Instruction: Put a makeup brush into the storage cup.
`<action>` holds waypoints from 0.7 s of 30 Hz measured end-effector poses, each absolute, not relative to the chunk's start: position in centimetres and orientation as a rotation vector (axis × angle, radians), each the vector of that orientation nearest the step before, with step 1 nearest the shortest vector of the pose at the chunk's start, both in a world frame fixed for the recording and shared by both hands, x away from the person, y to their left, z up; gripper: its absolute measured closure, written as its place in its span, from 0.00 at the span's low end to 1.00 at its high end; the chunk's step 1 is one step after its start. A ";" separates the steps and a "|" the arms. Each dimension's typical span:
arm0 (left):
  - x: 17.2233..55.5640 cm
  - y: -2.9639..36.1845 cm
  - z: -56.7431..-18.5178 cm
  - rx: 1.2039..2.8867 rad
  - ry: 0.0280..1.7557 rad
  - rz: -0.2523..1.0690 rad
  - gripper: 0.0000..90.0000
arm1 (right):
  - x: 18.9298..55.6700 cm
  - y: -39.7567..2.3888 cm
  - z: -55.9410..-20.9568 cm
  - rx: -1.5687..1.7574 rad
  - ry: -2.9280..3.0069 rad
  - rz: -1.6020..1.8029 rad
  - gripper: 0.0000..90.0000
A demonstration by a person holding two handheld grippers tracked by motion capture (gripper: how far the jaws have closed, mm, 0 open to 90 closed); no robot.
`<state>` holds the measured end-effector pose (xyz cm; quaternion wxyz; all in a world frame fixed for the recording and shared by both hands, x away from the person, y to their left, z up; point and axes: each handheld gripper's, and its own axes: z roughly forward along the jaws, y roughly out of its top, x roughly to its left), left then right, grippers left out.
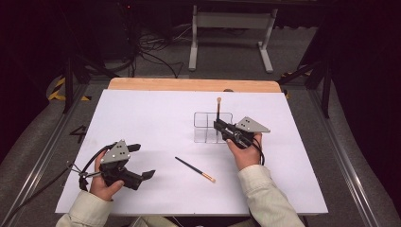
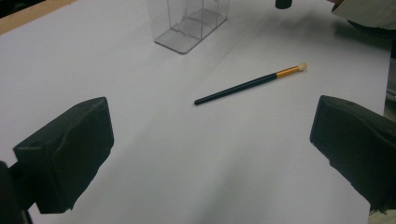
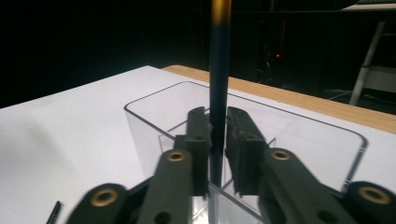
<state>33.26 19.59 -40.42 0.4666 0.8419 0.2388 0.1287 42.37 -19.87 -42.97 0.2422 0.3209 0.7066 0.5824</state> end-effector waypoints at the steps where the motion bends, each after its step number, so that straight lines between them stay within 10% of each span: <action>1: 33.3 19.6 -40.4 2.066 0.586 0.316 0.00 | 42.4 -20.0 -43.0 0.887 1.909 1.594 0.75; 21: 33.4 19.6 -40.4 2.068 0.584 0.310 0.00 | 39.1 -21.5 -39.8 0.836 1.963 1.654 0.47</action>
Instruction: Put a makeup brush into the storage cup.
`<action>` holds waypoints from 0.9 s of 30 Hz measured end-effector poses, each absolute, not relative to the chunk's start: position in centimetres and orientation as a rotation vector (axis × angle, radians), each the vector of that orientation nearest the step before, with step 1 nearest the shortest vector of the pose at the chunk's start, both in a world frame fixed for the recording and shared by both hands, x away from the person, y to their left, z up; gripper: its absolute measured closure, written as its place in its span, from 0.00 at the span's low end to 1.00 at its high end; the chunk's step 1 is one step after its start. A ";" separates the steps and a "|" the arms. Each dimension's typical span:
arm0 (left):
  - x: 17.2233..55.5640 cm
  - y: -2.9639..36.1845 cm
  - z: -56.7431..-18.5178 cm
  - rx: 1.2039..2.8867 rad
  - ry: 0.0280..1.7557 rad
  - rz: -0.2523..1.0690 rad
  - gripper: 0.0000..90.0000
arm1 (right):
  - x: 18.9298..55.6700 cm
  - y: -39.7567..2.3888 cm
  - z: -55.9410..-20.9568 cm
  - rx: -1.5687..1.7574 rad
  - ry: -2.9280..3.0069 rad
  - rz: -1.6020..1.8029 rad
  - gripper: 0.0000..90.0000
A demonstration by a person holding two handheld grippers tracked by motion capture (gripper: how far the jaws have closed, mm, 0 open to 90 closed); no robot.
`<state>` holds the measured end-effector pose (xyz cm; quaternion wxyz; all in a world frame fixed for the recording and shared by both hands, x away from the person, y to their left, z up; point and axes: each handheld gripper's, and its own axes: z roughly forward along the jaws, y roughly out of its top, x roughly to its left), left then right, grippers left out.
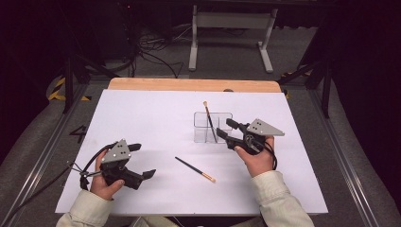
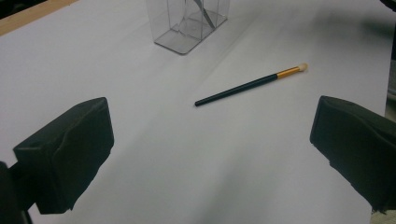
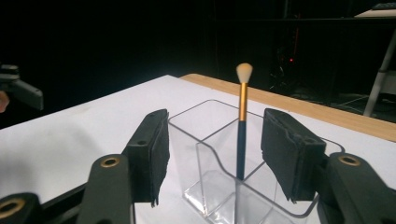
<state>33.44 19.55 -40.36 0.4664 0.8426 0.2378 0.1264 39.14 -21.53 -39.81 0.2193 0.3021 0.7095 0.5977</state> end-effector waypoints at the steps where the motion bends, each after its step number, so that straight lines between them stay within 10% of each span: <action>1: 33.4 19.5 -40.4 2.068 0.583 0.309 0.00 | 39.0 -21.5 -39.7 0.832 1.969 1.652 0.46; 27: 33.5 19.4 -40.3 2.083 0.567 0.287 0.01 | 35.3 -20.3 -37.2 0.751 2.242 1.578 0.38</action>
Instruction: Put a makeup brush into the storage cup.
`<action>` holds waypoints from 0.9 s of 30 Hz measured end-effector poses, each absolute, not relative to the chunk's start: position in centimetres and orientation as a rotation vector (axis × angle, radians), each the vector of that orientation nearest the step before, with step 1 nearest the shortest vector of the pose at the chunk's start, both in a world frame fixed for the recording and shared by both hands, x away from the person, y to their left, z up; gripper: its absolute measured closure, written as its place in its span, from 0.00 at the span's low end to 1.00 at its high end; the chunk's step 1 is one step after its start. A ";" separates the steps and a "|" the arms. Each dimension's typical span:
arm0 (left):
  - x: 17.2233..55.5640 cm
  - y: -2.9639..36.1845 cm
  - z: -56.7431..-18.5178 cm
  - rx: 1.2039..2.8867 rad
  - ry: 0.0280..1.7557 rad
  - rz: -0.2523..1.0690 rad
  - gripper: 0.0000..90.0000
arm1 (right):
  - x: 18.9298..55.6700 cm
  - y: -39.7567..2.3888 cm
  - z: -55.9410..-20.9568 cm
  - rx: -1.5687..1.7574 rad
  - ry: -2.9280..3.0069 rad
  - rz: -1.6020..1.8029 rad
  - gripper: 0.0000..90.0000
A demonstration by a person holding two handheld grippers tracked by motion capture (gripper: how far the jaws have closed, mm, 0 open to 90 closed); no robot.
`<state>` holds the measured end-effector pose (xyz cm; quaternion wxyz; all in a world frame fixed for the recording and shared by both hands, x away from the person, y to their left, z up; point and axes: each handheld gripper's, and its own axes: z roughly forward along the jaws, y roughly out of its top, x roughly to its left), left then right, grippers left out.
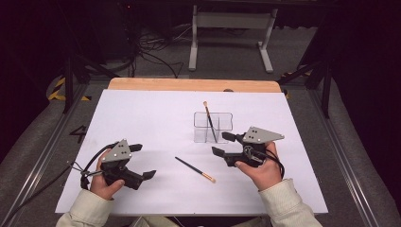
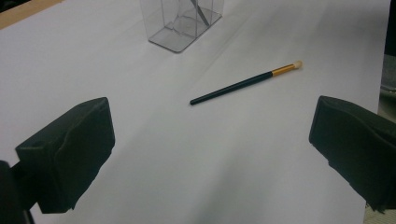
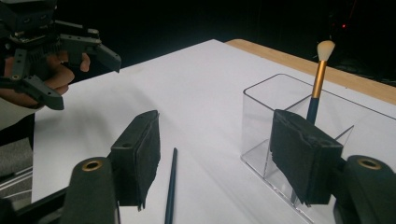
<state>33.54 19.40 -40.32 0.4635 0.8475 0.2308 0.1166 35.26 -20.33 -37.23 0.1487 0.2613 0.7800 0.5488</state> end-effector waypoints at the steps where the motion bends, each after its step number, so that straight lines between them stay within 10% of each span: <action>1: 33.5 19.4 -40.3 2.083 0.567 0.287 0.01 | 35.2 -20.3 -37.1 0.750 2.248 1.571 0.38; 27: 33.6 19.4 -40.4 2.092 0.561 0.246 0.02 | 35.2 -18.4 -35.8 0.730 2.541 1.282 0.49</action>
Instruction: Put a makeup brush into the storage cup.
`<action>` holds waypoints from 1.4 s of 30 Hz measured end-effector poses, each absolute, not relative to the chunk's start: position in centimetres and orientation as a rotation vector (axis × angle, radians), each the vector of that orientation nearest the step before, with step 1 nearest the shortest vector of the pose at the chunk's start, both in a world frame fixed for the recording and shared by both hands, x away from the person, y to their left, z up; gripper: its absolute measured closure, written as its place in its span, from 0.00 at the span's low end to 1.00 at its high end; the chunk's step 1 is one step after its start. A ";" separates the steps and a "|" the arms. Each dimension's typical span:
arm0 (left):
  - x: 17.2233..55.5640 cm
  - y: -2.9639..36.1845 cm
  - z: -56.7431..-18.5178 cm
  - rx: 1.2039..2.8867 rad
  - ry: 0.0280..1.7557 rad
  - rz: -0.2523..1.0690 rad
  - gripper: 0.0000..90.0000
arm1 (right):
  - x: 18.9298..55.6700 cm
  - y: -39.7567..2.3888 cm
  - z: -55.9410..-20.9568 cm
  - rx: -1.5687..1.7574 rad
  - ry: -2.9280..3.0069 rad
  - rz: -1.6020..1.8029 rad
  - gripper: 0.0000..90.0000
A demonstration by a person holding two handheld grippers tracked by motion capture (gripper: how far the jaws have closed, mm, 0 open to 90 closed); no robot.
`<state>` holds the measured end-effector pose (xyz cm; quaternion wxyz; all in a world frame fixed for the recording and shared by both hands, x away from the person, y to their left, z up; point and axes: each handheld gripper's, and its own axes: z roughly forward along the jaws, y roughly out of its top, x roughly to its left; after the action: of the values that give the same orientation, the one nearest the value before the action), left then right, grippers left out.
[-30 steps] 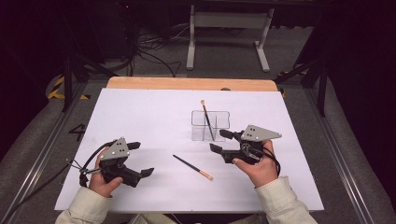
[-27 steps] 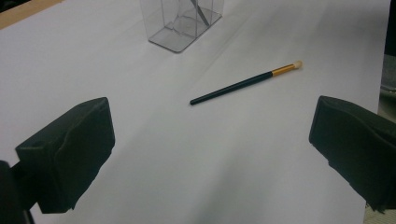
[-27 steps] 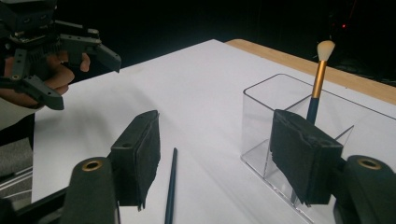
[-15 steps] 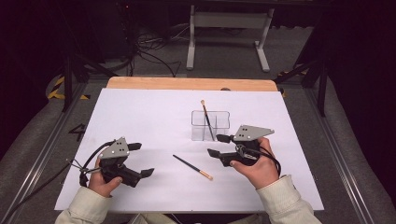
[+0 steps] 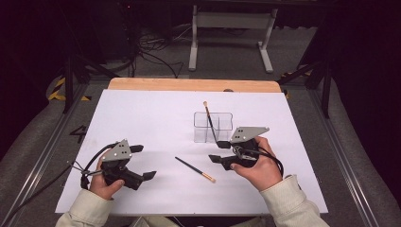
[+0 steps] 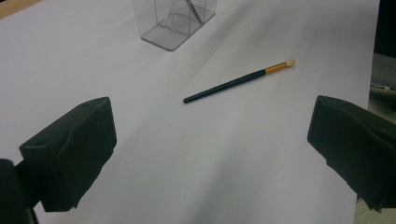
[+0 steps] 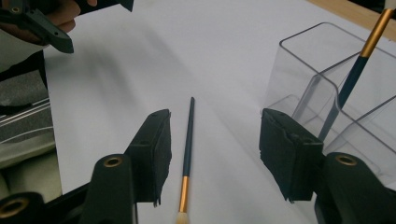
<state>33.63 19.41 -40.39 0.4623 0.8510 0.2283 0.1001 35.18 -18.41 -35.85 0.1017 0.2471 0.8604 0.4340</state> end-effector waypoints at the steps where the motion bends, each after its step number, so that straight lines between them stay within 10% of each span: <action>1: 33.6 19.4 -40.4 2.099 0.559 0.245 0.03 | 35.2 -18.3 -35.9 0.731 2.552 1.272 0.49; 42: 33.3 19.9 -40.7 2.116 0.576 0.257 0.03 | 37.8 -13.3 -38.8 0.788 2.868 0.859 0.55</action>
<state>33.29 19.90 -40.67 0.4501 0.8557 0.2329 0.1040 37.81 -13.33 -38.76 0.0229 0.2544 0.9261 0.2775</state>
